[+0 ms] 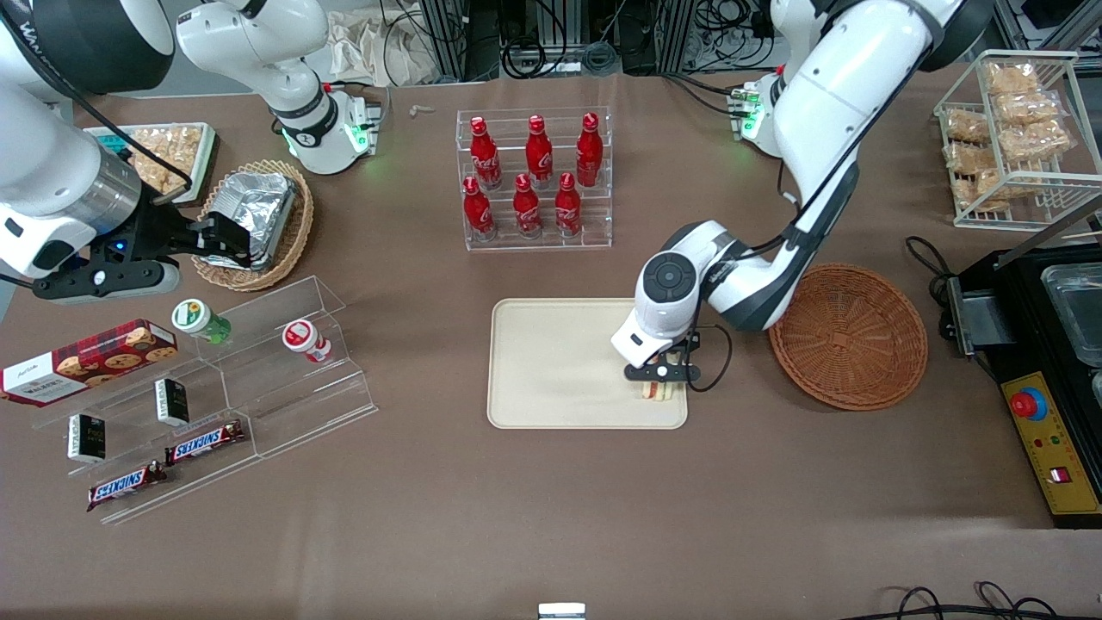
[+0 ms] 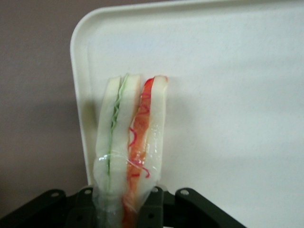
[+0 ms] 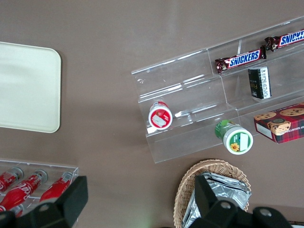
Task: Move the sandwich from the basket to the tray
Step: 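Lower the sandwich onto the tray and open the left gripper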
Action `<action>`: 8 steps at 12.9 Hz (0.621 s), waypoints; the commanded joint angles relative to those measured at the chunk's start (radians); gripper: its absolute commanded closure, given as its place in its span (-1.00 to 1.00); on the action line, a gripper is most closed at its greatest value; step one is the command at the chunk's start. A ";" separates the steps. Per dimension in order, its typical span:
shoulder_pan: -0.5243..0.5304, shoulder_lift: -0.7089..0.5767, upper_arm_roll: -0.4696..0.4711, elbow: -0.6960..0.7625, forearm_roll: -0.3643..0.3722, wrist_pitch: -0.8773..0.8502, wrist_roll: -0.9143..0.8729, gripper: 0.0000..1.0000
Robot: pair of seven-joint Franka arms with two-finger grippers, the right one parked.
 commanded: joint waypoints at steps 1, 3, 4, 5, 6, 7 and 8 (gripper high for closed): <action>-0.005 0.033 0.001 0.029 0.039 0.018 -0.035 0.57; -0.005 0.030 -0.001 0.032 0.024 0.010 -0.073 -1.00; -0.005 0.024 -0.001 0.034 0.025 0.009 -0.124 -1.00; -0.004 0.019 -0.001 0.044 0.028 0.007 -0.152 -1.00; -0.004 0.016 -0.002 0.058 0.023 0.004 -0.155 -1.00; -0.004 0.009 -0.004 0.063 0.020 -0.005 -0.155 -1.00; -0.004 -0.007 -0.004 0.061 0.019 -0.014 -0.155 -1.00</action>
